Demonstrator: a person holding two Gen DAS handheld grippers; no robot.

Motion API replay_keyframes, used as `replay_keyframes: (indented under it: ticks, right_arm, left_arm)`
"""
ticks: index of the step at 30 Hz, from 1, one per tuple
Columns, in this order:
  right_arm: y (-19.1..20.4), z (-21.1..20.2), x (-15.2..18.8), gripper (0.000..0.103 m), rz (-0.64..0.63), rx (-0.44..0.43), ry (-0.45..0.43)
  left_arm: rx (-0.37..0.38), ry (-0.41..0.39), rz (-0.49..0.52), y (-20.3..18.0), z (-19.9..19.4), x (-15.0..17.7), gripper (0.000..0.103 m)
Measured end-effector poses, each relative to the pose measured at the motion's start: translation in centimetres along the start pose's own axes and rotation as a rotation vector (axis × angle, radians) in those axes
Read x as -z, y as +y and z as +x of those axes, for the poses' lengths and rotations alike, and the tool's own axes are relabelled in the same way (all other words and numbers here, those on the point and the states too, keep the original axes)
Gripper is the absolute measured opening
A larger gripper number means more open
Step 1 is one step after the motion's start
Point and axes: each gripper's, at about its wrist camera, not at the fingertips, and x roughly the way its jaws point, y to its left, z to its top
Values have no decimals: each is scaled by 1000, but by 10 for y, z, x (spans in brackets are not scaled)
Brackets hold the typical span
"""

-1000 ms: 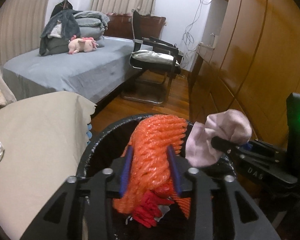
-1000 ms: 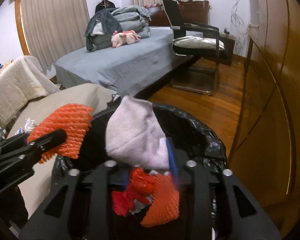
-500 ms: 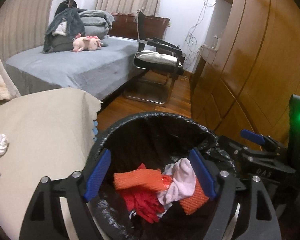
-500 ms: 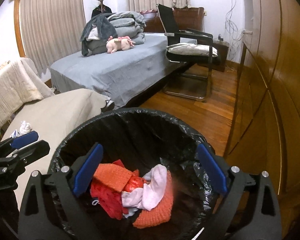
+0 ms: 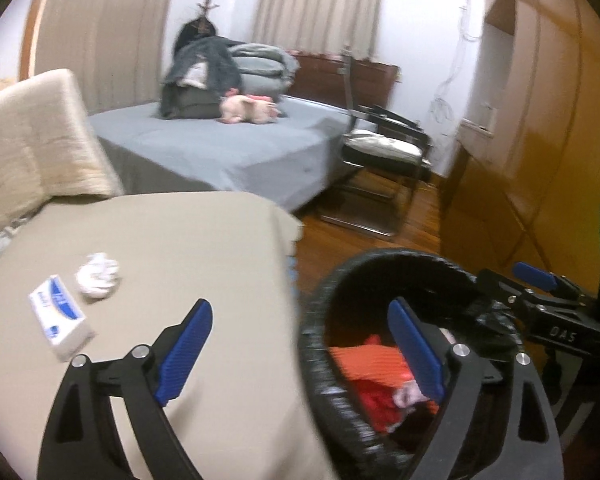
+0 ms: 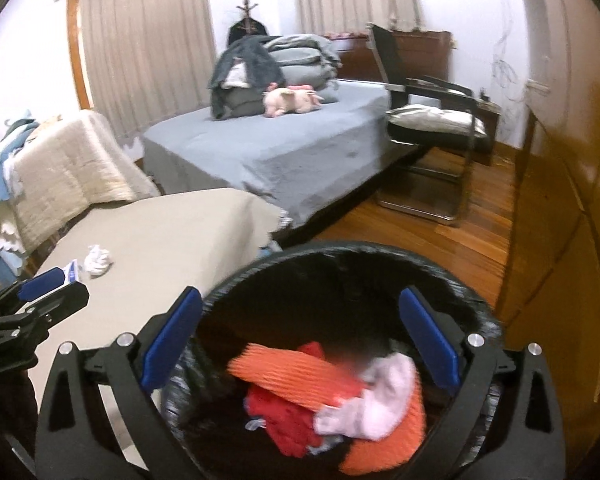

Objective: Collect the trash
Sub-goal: 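Carry the foam net and pink towel over the bin and open both grippers, then move both open grippers back over the table toward the box and tissue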

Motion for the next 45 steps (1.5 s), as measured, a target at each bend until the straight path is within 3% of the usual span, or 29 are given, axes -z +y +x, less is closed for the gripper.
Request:
replay_keyframes:
  ticks: [10,19,34,45]
  right_arm:
    - [78,37,-19,96,-59,-104,-2]
    - [139,80,-31,96,-91,-155,8]
    - [190,154,-17,96,-141,-165,105]
    - [208,171,-13,96,-170,-183,124]
  left_arm:
    - [-210,-19,-78,94,-18,4,88]
    - [-317,15,-136,154,-2,15,88]
    - [-398,109,-221,207,58,29,89]
    - [-428,137,-266,227,59,39,91]
